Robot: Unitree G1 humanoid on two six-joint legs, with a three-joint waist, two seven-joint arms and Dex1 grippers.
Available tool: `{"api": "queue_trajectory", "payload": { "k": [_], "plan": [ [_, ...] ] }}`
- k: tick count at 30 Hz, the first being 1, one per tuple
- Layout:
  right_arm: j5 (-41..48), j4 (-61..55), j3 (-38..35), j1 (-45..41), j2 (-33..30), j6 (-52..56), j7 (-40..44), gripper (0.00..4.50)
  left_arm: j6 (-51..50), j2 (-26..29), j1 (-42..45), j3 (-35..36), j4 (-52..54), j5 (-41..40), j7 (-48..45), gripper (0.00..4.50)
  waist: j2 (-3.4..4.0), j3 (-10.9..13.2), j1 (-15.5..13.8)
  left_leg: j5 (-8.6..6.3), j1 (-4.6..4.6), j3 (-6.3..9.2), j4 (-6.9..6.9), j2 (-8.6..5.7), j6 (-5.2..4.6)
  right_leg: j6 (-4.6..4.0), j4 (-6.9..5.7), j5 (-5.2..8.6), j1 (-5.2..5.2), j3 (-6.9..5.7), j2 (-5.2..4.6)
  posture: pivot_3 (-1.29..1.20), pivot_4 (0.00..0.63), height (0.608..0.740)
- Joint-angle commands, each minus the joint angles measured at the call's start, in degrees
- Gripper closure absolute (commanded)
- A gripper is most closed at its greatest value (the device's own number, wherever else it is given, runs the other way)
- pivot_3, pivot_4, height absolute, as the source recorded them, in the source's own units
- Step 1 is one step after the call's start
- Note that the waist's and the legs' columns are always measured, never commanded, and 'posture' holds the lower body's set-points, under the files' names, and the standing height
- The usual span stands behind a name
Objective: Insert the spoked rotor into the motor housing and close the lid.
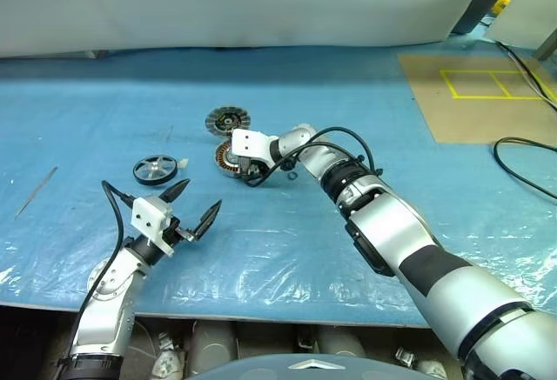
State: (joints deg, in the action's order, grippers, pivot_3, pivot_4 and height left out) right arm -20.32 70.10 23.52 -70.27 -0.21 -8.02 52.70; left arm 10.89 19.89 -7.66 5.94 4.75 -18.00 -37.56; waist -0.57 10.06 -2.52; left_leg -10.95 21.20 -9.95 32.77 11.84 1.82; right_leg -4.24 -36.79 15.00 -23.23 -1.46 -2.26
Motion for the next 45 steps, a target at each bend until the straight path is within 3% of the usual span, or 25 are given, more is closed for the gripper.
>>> {"api": "queue_trajectory", "payload": {
  "k": [1,2,5,11,14,19,24,28,36,45],
  "plan": [
    [-2.9,1.51,2.48,-1.18,0.49,3.3,1.57,1.74,0.26,0.36,0.5,-0.23,1.02,-0.2,-0.49,0.0,0.02,-0.01,0.0,0.0,-0.02,0.0,0.0,0.0,0.0,0.0,0.0,0.0,0.02,0.0,0.0,0.0,0.15,0.74],
    [-3.44,1.56,2.98,-1.56,0.61,3.23,1.51,1.74,0.29,0.36,0.73,-0.17,0.82,-0.2,-0.54,0.0,0.03,0.0,-0.02,0.0,-0.06,0.0,0.0,0.0,0.0,-0.01,0.0,0.01,0.05,0.0,0.0,0.0,0.15,0.74],
    [-2.92,1.07,2.58,-2.28,1.22,3.44,2.64,2.53,0.39,0.35,0.83,0.02,0.69,-0.17,-0.65,0.0,0.07,0.0,0.0,0.0,-0.11,0.01,0.04,0.0,0.0,-0.01,0.0,0.01,0.1,0.02,-0.02,0.0,0.15,0.74],
    [-1.21,-6.01,3.3,-0.11,1.14,5.48,12.49,2.54,0.55,0.59,-0.4,0.54,1.18,-0.17,-0.74,0.0,0.09,0.0,0.01,0.0,-0.11,0.02,0.04,0.01,0.0,-0.01,0.01,0.01,0.11,0.03,-0.01,0.0,0.15,0.74],
    [0.78,-20.08,4.87,5.73,-0.37,10.61,20.95,2.54,0.34,0.79,-0.54,0.63,1.7,-0.28,-0.69,0.0,0.06,-0.01,0.0,-0.01,-0.08,0.04,-0.03,0.0,-0.01,0.0,0.03,0.0,0.1,0.01,-0.01,0.0,0.15,0.74],
    [1.29,-39.56,8.08,13.83,-3.46,20.2,26.8,2.54,0.39,1.22,-0.56,0.72,1.61,-0.41,-1.13,0.0,0.04,-0.02,0.15,0.01,-0.09,0.08,-0.09,0.01,-0.07,0.2,0.04,-0.12,0.08,0.0,0.03,0.0,0.15,0.74],
    [-2.1,-37.86,9.88,15.47,-4.0,19.71,18.62,2.54,0.5,1.33,-0.28,0.39,0.95,-0.34,-1.71,0.0,0.04,-0.03,0.26,-0.01,-0.22,0.09,-0.1,0.01,-0.01,0.0,0.02,0.0,0.12,0.02,0.03,0.0,0.15,0.74],
    [-0.6,-37.7,9.22,15.22,-3.95,19.55,16.85,2.54,0.39,1.43,0.2,0.34,0.49,-0.23,-1.9,0.0,0.05,-0.02,0.31,-0.01,-0.55,0.05,-0.08,0.0,0.0,-0.02,0.02,0.01,0.37,0.12,0.03,0.0,0.15,0.74],
    [6.9,-41.05,2.59,12.19,-2.99,21.78,15.11,0.01,-0.04,1.51,1.19,-0.05,0.06,-0.03,-2.31,0.0,0.07,0.0,0.11,0.03,-0.38,0.06,-0.03,0.01,0.02,-0.11,0.0,-0.06,0.23,0.13,0.05,0.0,0.15,0.74],
    [17.33,-51.03,-3.63,13.23,-8.17,28.02,20.26,0.01,-0.44,1.91,1.28,0.06,0.34,-0.47,-2.94,0.0,0.03,-0.01,0.0,0.13,-0.05,0.08,-0.14,-0.01,0.18,0.14,0.07,-0.21,0.01,0.03,0.06,0.0,0.15,0.74]
  ]
}}
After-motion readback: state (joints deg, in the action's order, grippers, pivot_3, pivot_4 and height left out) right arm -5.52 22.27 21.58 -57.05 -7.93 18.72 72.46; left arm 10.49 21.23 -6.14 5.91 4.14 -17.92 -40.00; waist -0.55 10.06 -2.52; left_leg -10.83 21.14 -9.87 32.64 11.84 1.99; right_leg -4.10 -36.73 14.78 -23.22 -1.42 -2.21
